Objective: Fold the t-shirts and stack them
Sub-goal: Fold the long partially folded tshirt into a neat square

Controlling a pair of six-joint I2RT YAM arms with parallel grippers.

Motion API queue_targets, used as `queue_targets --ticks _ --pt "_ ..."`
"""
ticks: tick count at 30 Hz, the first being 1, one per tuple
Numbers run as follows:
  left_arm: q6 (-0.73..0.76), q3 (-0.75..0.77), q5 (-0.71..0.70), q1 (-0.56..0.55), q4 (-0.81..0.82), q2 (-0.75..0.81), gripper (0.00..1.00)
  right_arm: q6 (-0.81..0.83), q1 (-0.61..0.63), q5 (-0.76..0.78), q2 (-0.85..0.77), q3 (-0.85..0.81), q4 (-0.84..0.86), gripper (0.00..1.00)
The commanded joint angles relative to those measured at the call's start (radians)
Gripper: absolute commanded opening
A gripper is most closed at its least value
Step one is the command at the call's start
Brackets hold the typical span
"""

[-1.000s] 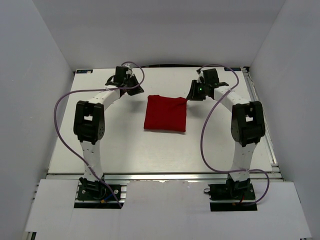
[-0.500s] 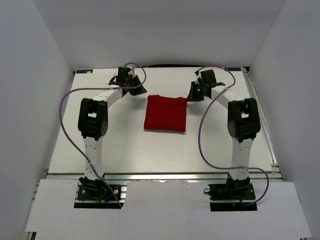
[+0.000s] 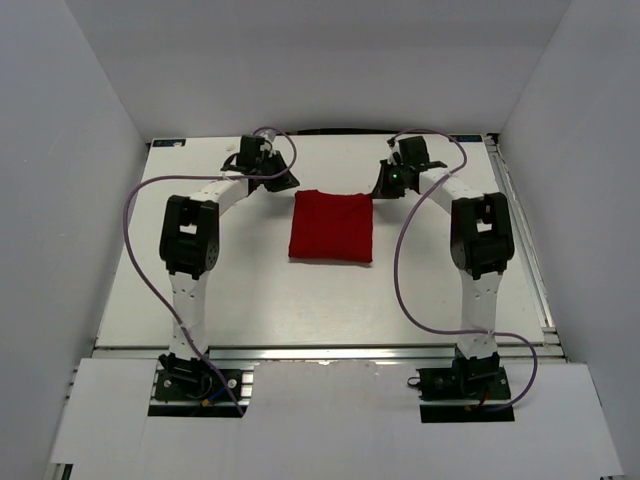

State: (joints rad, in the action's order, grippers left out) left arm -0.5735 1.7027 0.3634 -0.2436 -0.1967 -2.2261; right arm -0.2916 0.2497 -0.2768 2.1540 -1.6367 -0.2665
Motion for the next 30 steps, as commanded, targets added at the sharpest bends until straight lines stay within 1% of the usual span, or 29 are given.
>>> queue_targets --ticks 1,8,9,10,12,13,15,16,18,19,21,23,24,25,26,27,28,29,30 --pt "0.0 0.012 0.011 -0.005 0.025 0.025 0.23 0.0 -0.006 0.001 0.036 -0.083 0.0 0.0" --pt "0.023 0.002 -0.007 -0.003 -0.001 0.058 0.23 0.014 -0.004 0.021 0.122 -0.179 -0.034 0.01" --pt "0.037 -0.002 -0.027 -0.003 -0.022 0.066 0.23 0.017 -0.004 0.022 0.125 -0.198 -0.037 0.05" --pt "0.043 -0.006 -0.052 -0.002 -0.044 0.088 0.23 0.022 -0.004 0.03 0.132 -0.209 -0.045 0.13" --pt "0.058 -0.02 -0.079 0.003 -0.063 0.118 0.23 0.028 -0.004 0.039 0.132 -0.233 -0.057 0.22" --pt "0.063 -0.046 -0.09 0.006 -0.067 0.135 0.23 0.031 -0.004 0.042 0.124 -0.251 -0.069 0.31" --pt "0.072 -0.069 -0.109 0.013 -0.093 0.187 0.25 0.037 -0.003 0.059 0.104 -0.255 -0.073 0.4" --pt "0.078 -0.078 -0.109 0.013 -0.108 0.201 0.28 0.037 -0.004 0.07 0.077 -0.247 -0.074 0.51" --pt "0.095 -0.093 -0.11 0.015 -0.153 0.235 0.32 0.043 -0.004 0.096 0.037 -0.232 -0.073 0.6" --pt "0.098 -0.116 -0.106 0.015 -0.161 0.249 0.34 0.043 -0.003 0.103 -0.008 -0.213 -0.074 0.67" --pt "0.098 -0.147 -0.109 0.015 -0.165 0.29 0.36 0.046 -0.003 0.126 -0.08 -0.189 -0.077 0.74" --pt "0.098 -0.188 -0.11 0.015 -0.159 0.318 0.42 0.052 -0.004 0.149 -0.132 -0.141 -0.091 0.75" --pt "0.1 -0.198 -0.113 0.015 -0.168 0.324 0.42 0.052 -0.004 0.16 -0.161 -0.12 -0.096 0.76" --pt "0.103 -0.207 -0.116 0.015 -0.173 0.329 0.43 0.054 -0.004 0.172 -0.225 -0.092 -0.097 0.76" --pt "0.106 -0.221 -0.118 0.015 -0.179 0.333 0.43 0.054 -0.004 0.183 -0.258 -0.024 -0.089 0.77" --pt "0.109 -0.248 -0.124 0.015 -0.182 0.341 0.44 0.057 -0.004 0.188 -0.325 0.009 -0.08 0.77" --pt "0.107 -0.267 -0.132 0.013 -0.176 0.362 0.46 0.058 -0.004 0.197 -0.36 0.04 -0.08 0.77" --pt "0.104 -0.288 -0.136 0.013 -0.159 0.376 0.5 0.058 -0.004 0.202 -0.391 0.104 -0.079 0.77" --pt "0.101 -0.323 -0.144 0.013 -0.153 0.385 0.51 0.058 -0.004 0.202 -0.455 0.135 -0.073 0.78"
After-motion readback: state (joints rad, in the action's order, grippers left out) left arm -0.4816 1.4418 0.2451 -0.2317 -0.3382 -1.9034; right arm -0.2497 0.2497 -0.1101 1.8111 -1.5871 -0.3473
